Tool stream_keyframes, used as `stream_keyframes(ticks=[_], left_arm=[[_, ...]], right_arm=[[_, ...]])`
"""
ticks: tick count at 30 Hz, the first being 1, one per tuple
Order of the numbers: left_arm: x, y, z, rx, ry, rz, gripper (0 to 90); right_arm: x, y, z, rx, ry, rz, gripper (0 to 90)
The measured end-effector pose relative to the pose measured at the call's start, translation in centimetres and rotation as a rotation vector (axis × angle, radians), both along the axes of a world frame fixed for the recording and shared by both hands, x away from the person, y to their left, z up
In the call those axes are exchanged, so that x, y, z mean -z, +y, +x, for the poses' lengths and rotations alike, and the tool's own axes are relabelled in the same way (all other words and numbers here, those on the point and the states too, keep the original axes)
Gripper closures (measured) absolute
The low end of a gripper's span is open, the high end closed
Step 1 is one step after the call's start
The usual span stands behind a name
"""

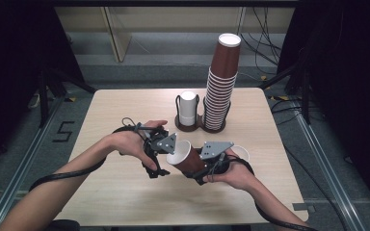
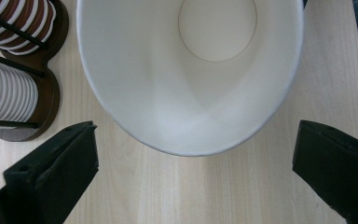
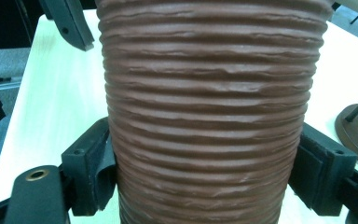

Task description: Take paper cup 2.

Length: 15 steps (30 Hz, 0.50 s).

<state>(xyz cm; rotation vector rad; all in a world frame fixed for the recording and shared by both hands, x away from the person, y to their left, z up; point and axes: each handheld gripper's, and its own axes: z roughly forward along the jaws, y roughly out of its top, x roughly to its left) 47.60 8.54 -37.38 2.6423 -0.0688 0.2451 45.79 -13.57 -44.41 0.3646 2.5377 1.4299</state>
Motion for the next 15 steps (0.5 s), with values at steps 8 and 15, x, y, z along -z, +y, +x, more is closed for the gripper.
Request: stream_keyframes(ticks=[8,15], left_arm=[[0.46,0.04,0.13,-0.018,-0.005,-0.032,0.0],[0.71,0.12,0.23,-0.037,-0.015,-0.06,0.0]], right_arm=[[-0.32,-0.49,-0.02,0.027,-0.007,0.023,20.0],[-0.51,-0.92,0.07,0.049,-0.028,0.036,20.0]])
